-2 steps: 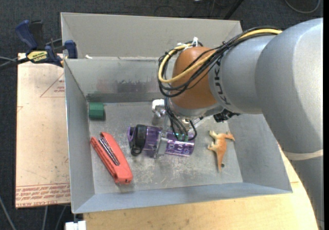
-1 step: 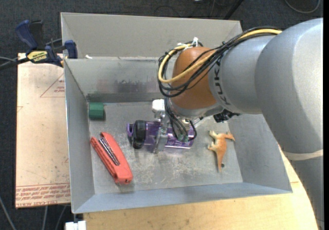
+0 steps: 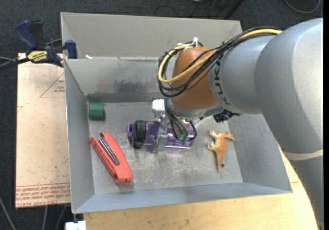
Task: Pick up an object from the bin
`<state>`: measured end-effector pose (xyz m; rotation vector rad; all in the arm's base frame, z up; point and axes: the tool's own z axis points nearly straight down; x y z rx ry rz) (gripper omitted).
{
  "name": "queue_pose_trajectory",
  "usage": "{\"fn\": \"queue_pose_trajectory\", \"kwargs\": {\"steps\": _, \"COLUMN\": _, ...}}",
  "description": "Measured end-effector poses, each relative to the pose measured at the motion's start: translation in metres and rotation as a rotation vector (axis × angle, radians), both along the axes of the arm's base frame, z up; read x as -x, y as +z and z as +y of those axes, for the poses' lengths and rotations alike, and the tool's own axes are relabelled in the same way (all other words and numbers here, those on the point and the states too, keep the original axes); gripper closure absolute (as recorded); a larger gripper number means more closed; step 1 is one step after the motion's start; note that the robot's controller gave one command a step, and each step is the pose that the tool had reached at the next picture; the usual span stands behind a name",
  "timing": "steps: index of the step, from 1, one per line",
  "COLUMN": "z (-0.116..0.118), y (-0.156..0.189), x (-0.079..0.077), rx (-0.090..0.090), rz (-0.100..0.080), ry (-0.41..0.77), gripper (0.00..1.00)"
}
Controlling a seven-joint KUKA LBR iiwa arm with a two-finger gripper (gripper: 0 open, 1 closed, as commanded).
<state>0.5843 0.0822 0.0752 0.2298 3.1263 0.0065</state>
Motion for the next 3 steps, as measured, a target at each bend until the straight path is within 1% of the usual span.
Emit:
{"fn": "queue_pose_trajectory", "kwargs": {"steps": 1, "z": -0.004, "y": 0.044, "x": -0.003, "rx": 0.001, "rz": 0.008, "ry": 0.017, "gripper": 1.0}}
{"fn": "queue_pose_trajectory", "kwargs": {"steps": 2, "z": -0.002, "y": 0.086, "x": 0.0, "rx": 0.001, "rz": 0.0, "ry": 0.04, "gripper": 1.0}}
{"fn": "queue_pose_trajectory", "kwargs": {"steps": 3, "z": -0.009, "y": 0.134, "x": 0.01, "rx": 0.001, "rz": 0.01, "ry": 0.079, "gripper": 1.0}}
